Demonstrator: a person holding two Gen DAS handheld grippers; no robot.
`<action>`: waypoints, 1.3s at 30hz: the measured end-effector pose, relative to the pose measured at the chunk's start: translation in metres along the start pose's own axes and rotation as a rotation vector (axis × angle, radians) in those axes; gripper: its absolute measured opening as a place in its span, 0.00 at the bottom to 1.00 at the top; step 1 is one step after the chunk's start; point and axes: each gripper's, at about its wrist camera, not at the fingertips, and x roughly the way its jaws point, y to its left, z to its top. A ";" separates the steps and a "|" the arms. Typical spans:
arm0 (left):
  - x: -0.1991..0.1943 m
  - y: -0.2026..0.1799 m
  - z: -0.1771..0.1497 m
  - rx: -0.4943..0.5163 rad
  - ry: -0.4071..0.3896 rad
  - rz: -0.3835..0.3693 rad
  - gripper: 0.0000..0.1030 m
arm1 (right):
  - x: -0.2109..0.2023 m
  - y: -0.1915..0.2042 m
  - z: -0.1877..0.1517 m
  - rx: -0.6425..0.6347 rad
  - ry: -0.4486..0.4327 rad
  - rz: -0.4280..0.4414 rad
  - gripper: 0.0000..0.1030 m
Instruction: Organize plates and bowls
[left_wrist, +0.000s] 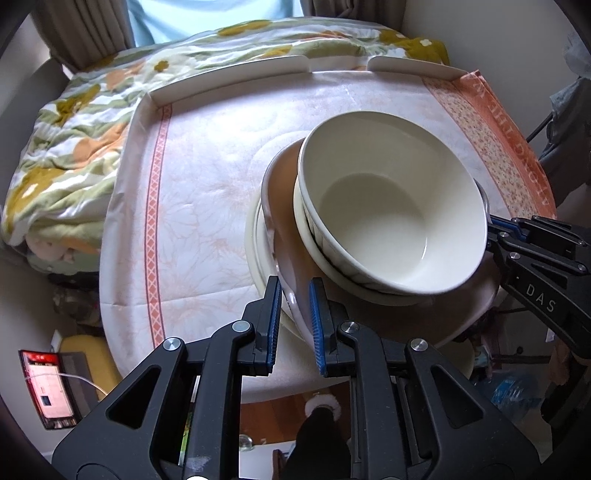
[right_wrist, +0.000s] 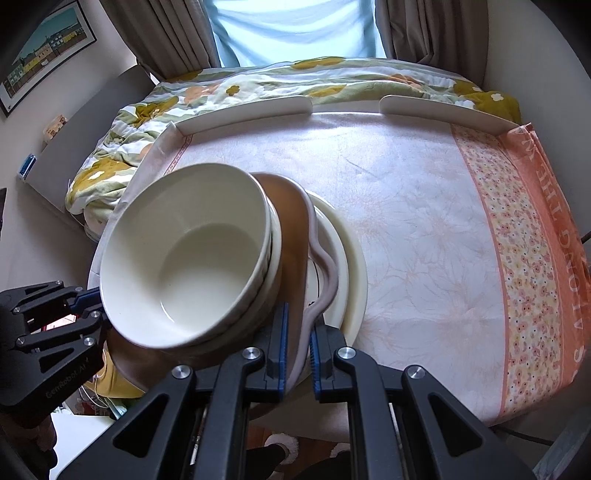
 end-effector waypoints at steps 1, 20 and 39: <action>-0.003 0.001 0.000 -0.001 -0.005 -0.003 0.13 | -0.003 -0.001 0.000 0.003 -0.003 -0.004 0.09; -0.200 -0.020 -0.028 -0.109 -0.314 0.018 0.21 | -0.196 0.022 -0.003 -0.045 -0.286 -0.032 0.10; -0.351 -0.075 -0.104 -0.230 -0.662 0.078 1.00 | -0.375 0.031 -0.077 -0.077 -0.677 -0.245 1.00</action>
